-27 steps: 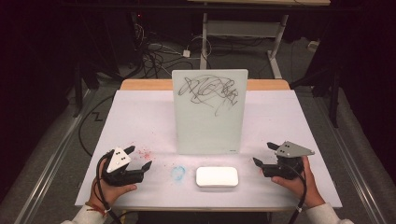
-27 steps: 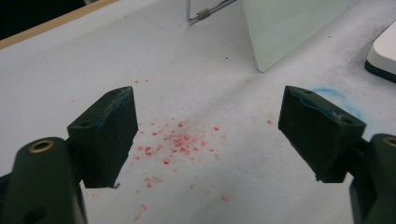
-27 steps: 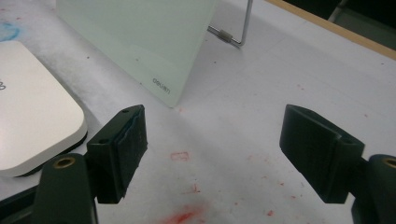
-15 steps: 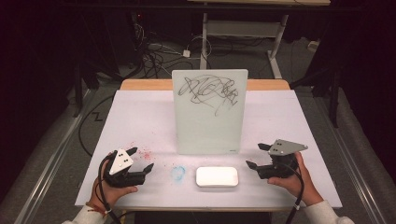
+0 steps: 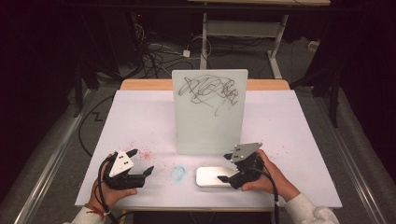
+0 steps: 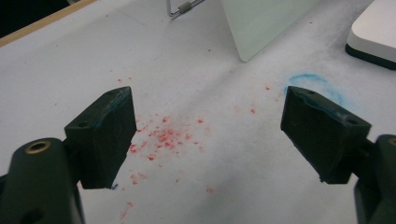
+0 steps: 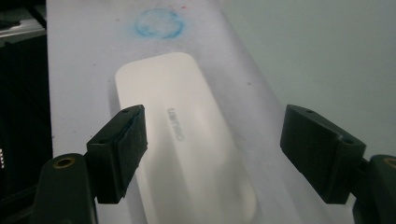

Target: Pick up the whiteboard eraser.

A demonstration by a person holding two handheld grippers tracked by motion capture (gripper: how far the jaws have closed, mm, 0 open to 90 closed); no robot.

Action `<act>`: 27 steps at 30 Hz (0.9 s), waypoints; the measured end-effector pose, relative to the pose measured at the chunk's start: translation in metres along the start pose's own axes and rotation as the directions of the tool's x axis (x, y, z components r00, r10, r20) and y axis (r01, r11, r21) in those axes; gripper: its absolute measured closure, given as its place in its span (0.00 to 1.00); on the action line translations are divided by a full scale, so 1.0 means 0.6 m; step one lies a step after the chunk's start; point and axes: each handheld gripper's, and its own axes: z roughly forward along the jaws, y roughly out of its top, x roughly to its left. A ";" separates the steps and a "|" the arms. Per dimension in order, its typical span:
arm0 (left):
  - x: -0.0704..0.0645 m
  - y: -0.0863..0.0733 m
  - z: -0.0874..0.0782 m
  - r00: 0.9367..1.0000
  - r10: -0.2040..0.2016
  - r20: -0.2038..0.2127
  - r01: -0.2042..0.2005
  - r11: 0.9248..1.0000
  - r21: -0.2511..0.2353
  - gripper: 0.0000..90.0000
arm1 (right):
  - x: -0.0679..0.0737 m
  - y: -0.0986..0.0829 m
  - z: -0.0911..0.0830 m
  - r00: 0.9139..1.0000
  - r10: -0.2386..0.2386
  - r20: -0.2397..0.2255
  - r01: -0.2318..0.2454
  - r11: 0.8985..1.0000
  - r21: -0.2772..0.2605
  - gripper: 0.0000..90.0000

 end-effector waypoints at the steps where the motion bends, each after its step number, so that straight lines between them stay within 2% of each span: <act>1: 0.000 0.000 -0.001 1.000 0.004 0.001 -0.004 1.000 0.003 0.18 | 0.002 0.003 0.007 1.000 -0.002 -0.009 0.003 1.000 0.011 0.26; 5: -0.002 -0.002 -0.002 1.000 0.014 0.009 -0.014 1.000 0.011 0.18 | 0.002 0.007 0.023 0.999 -0.008 -0.036 0.010 0.999 0.041 0.25; 6: -0.002 -0.002 -0.002 1.000 0.018 0.007 -0.019 1.000 0.016 0.18 | 0.002 0.009 0.033 0.997 0.002 -0.071 0.001 0.999 0.045 0.24; 7: -0.003 -0.003 -0.003 1.000 0.019 0.006 -0.019 1.000 0.016 0.18 | 0.002 0.009 0.033 0.997 0.002 -0.071 0.001 0.999 0.045 0.24; 8: -0.003 -0.003 -0.003 1.000 0.016 0.006 -0.016 1.000 0.016 0.18 | 0.001 0.011 0.040 0.995 0.010 -0.100 -0.006 0.999 0.046 0.24; 9: -0.003 -0.003 -0.003 1.000 0.015 0.004 -0.015 1.000 0.019 0.18 | 0.004 0.013 0.042 0.994 0.006 -0.107 0.000 0.999 0.053 0.25; 14: -0.003 -0.006 -0.004 1.000 0.023 0.006 -0.023 0.999 0.033 0.18 | 0.015 0.017 0.054 0.992 -0.034 -0.118 0.045 0.995 0.088 0.23; 15: -0.004 -0.007 -0.003 1.000 0.018 0.004 -0.019 0.999 0.032 0.18 | 0.014 0.018 0.056 0.993 -0.040 -0.111 0.051 0.994 0.098 0.27; 19: -0.004 -0.009 -0.002 0.999 0.032 0.011 -0.032 0.998 0.047 0.18 | 0.007 0.016 0.062 0.989 -0.026 -0.143 0.040 0.994 0.097 0.27; 20: -0.004 -0.009 -0.002 0.999 0.034 0.015 -0.035 0.998 0.047 0.18 | 0.005 0.017 0.063 0.987 -0.036 -0.154 0.052 0.994 0.098 0.28; 27: -0.004 -0.011 0.004 0.999 0.049 0.014 -0.050 0.996 0.068 0.18 | 0.006 0.017 0.063 0.986 -0.032 -0.161 0.049 0.994 0.101 0.28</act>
